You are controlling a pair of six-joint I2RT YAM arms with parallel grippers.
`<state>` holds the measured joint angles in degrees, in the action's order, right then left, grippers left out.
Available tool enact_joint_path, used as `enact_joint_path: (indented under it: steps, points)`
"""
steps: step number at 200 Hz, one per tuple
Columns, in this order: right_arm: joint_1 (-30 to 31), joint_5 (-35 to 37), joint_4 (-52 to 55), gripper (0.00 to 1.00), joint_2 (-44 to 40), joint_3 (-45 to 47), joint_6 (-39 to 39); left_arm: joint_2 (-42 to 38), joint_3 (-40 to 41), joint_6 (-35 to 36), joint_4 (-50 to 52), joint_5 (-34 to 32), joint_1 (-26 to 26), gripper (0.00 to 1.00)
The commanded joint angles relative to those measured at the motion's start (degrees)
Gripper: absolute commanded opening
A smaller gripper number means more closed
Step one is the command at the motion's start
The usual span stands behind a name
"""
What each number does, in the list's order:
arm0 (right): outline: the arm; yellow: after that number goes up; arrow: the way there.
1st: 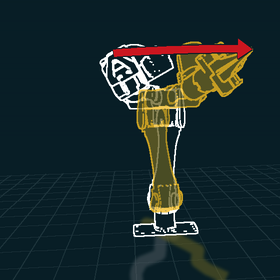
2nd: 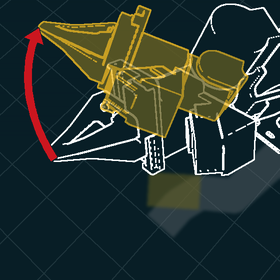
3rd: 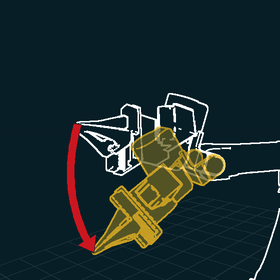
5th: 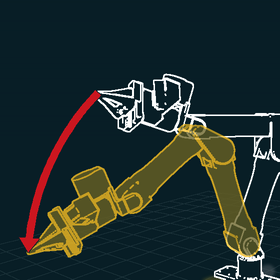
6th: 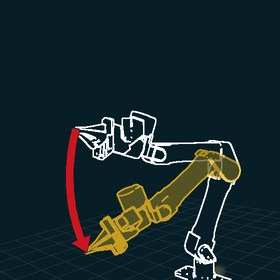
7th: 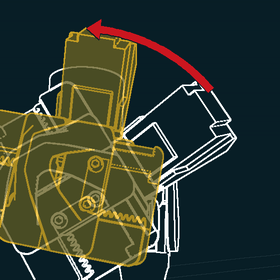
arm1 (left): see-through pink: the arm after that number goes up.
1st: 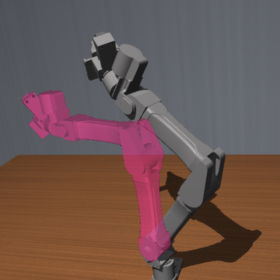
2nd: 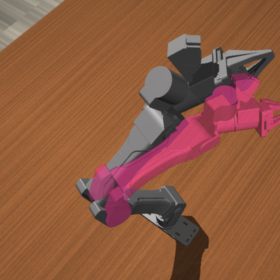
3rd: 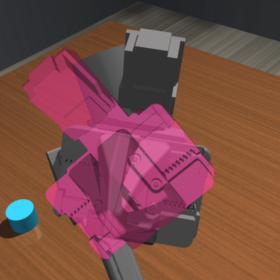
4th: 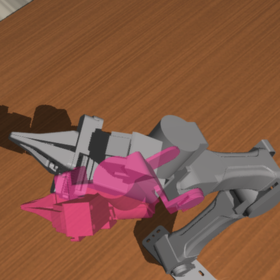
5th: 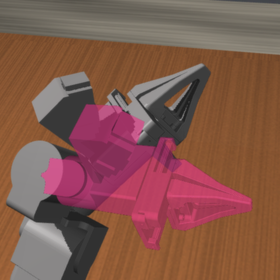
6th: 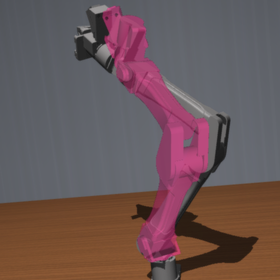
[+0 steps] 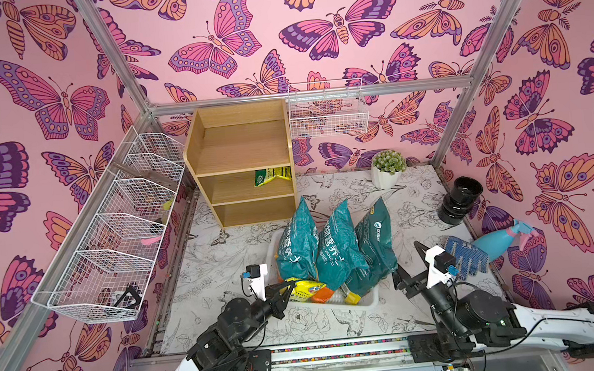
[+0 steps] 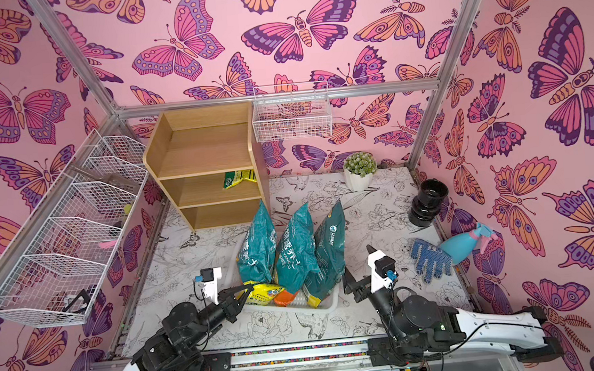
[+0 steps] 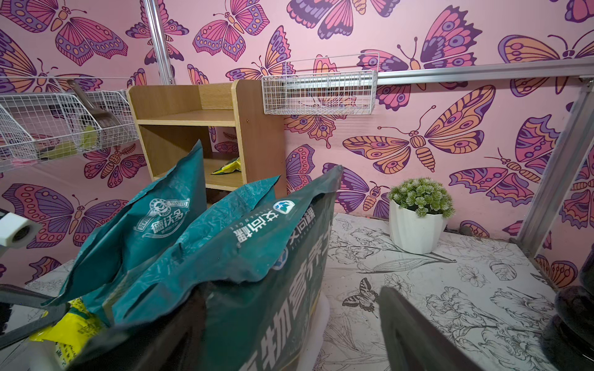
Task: Take down the fertilizer bag from the shelf
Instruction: Place the fertilizer bag in the storage box, then pick up the fertilizer bag from the shelf.
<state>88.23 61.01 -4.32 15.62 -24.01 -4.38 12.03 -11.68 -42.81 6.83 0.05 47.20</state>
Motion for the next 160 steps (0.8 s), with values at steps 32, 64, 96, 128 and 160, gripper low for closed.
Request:
enact_joint_path:
  steps: [32,64,96,128,160]
  points:
    - [-0.33,-0.37,0.18,0.88,-0.22,0.37,-0.03,7.28,-2.45,2.43,1.67,-4.74,-0.54,0.65]
    - [-0.33,-0.12,-0.03,0.88,0.26,0.26,-0.23,-2.73,-3.67,-0.51,3.63,1.12,-0.53,0.99]
    - [-0.43,0.22,-0.52,0.88,1.43,-0.23,-0.54,-11.04,-4.87,-4.23,4.26,5.97,-0.53,0.99]
    - [-0.69,0.13,0.49,0.88,1.89,-0.61,0.38,-9.51,-5.23,-4.5,3.71,1.79,-0.53,1.0]
    - [-0.86,-0.3,-1.3,0.88,2.12,-0.3,-0.92,-9.44,-4.36,-2.39,0.13,-22.42,-0.53,0.92]
